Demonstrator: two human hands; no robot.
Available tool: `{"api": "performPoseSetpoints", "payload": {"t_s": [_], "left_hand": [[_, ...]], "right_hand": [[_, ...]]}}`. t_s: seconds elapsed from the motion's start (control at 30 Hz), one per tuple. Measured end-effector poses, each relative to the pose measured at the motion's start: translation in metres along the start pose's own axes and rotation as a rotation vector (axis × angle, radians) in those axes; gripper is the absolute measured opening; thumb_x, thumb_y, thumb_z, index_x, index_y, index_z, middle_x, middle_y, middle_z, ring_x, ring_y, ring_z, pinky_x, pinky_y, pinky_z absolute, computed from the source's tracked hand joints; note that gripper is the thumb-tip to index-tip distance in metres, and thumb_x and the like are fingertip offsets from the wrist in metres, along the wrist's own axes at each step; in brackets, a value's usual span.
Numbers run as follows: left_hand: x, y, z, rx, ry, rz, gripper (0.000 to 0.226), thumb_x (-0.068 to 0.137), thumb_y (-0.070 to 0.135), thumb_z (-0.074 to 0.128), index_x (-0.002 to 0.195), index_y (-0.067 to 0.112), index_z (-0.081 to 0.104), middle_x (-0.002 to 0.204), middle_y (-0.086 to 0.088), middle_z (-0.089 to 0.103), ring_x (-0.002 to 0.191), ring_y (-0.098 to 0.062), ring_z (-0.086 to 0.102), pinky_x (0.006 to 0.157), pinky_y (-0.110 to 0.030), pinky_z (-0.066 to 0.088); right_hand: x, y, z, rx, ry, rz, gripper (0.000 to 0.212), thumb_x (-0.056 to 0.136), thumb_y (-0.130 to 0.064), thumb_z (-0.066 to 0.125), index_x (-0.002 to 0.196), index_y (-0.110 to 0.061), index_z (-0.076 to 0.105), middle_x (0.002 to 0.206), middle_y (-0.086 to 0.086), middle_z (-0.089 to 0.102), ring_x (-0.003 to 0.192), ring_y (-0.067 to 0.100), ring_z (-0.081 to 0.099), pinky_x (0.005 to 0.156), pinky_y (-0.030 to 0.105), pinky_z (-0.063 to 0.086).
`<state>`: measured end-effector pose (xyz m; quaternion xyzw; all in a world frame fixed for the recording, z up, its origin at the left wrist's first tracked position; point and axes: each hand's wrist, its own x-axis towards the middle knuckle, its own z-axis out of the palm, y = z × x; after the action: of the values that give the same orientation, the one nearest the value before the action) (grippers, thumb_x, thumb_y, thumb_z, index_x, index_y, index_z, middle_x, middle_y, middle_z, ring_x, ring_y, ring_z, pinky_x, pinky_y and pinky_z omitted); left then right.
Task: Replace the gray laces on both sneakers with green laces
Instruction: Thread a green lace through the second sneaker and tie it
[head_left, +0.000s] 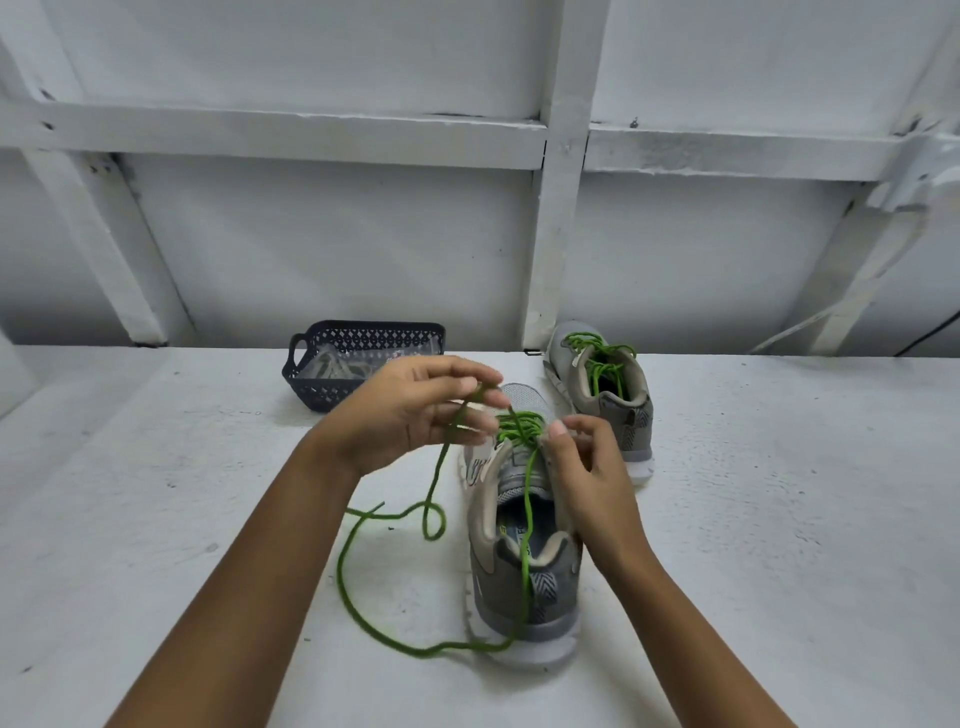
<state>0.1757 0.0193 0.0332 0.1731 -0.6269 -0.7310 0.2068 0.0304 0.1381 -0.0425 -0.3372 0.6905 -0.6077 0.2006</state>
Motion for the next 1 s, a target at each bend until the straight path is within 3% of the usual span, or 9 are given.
{"api": "performPoseSetpoints", "payload": {"t_s": [0.1, 0.2, 0.3, 0.4, 0.5, 0.6, 0.73, 0.87, 1.0], "left_hand": [[0.008, 0.009, 0.005, -0.194, -0.086, -0.056, 0.033, 0.085, 0.013, 0.051, 0.116, 0.003, 0.058, 0.112, -0.014, 0.068, 0.094, -0.022, 0.069, 0.073, -0.029, 0.057], [0.015, 0.018, 0.014, -0.313, -0.125, -0.102, 0.043, 0.081, 0.016, 0.048, 0.120, 0.001, 0.055, 0.118, -0.014, 0.065, 0.102, -0.024, 0.067, 0.079, -0.032, 0.058], [0.023, 0.022, 0.022, -0.325, -0.094, -0.096, 0.043, 0.080, 0.014, 0.055, 0.120, -0.002, 0.053, 0.121, -0.016, 0.063, 0.101, -0.024, 0.067, 0.082, -0.034, 0.055], [0.027, 0.020, 0.023, -0.277, -0.022, -0.086, 0.047, 0.078, 0.023, 0.054, 0.121, 0.006, 0.052, 0.120, -0.010, 0.063, 0.096, -0.021, 0.068, 0.075, -0.034, 0.057], [0.028, 0.008, 0.015, -0.227, 0.018, -0.091, 0.033, 0.080, 0.031, 0.052, 0.109, 0.016, 0.053, 0.108, -0.010, 0.065, 0.078, -0.021, 0.067, 0.063, -0.031, 0.054], [0.023, -0.008, 0.009, -0.130, 0.013, -0.165, 0.024, 0.087, 0.038, 0.047, 0.093, 0.015, 0.047, 0.087, -0.010, 0.063, 0.067, -0.021, 0.063, 0.056, -0.030, 0.054], [0.013, -0.022, 0.005, 0.059, -0.060, -0.163, 0.030, 0.085, 0.039, 0.047, 0.088, 0.010, 0.054, 0.061, 0.000, 0.050, 0.047, -0.010, 0.041, 0.046, -0.018, 0.034], [0.008, -0.028, -0.005, 0.051, -0.019, -0.145, 0.026, 0.094, 0.025, 0.043, 0.082, 0.008, 0.058, 0.057, 0.003, 0.039, 0.047, -0.007, 0.031, 0.046, -0.017, 0.025], [0.005, -0.028, -0.012, 0.017, 0.000, -0.154, 0.024, 0.097, 0.015, 0.038, 0.084, 0.007, 0.058, 0.058, 0.003, 0.040, 0.048, -0.008, 0.034, 0.045, -0.017, 0.030]], "right_hand": [[-0.005, -0.013, -0.001, -0.185, 0.010, -0.273, 0.022, 0.082, -0.061, 0.045, 0.082, -0.042, 0.055, 0.092, -0.012, 0.051, 0.097, 0.006, 0.049, 0.085, 0.012, 0.035], [-0.007, -0.028, 0.005, -0.403, -0.192, -0.424, 0.047, 0.077, -0.068, 0.039, 0.090, -0.034, 0.069, 0.085, -0.012, 0.049, 0.092, 0.005, 0.043, 0.083, 0.015, 0.034], [-0.007, -0.043, 0.012, -0.479, -0.334, -0.459, 0.030, 0.086, -0.049, 0.054, 0.075, -0.025, 0.067, 0.069, -0.011, 0.051, 0.072, 0.001, 0.045, 0.065, 0.025, 0.033], [-0.003, -0.058, 0.010, -0.236, -0.428, -0.279, 0.023, 0.094, -0.021, 0.056, 0.073, -0.021, 0.066, 0.043, -0.012, 0.047, 0.046, 0.002, 0.044, 0.050, 0.016, 0.030], [0.008, -0.068, 0.006, 0.096, -0.398, -0.106, 0.022, 0.095, -0.013, 0.052, 0.081, -0.009, 0.069, 0.047, -0.009, 0.048, 0.046, 0.005, 0.043, 0.044, 0.013, 0.030], [0.027, -0.074, 0.002, 0.215, -0.335, 0.002, 0.024, 0.095, -0.016, 0.053, 0.076, -0.010, 0.066, 0.048, -0.008, 0.051, 0.048, 0.011, 0.043, 0.042, 0.017, 0.032], [0.053, -0.079, -0.006, 0.174, -0.326, 0.101, 0.028, 0.096, -0.020, 0.052, 0.073, -0.011, 0.066, 0.047, -0.009, 0.050, 0.045, 0.006, 0.039, 0.045, 0.016, 0.032], [0.079, -0.080, -0.011, 0.225, -0.282, 0.221, 0.029, 0.097, -0.019, 0.050, 0.073, -0.008, 0.062, 0.043, -0.007, 0.045, 0.042, 0.005, 0.037, 0.040, 0.014, 0.032], [0.095, -0.079, -0.011, 0.441, -0.164, 0.319, 0.028, 0.098, -0.019, 0.047, 0.075, -0.008, 0.057, 0.042, -0.005, 0.054, 0.036, 0.004, 0.050, 0.041, 0.014, 0.044]]}}
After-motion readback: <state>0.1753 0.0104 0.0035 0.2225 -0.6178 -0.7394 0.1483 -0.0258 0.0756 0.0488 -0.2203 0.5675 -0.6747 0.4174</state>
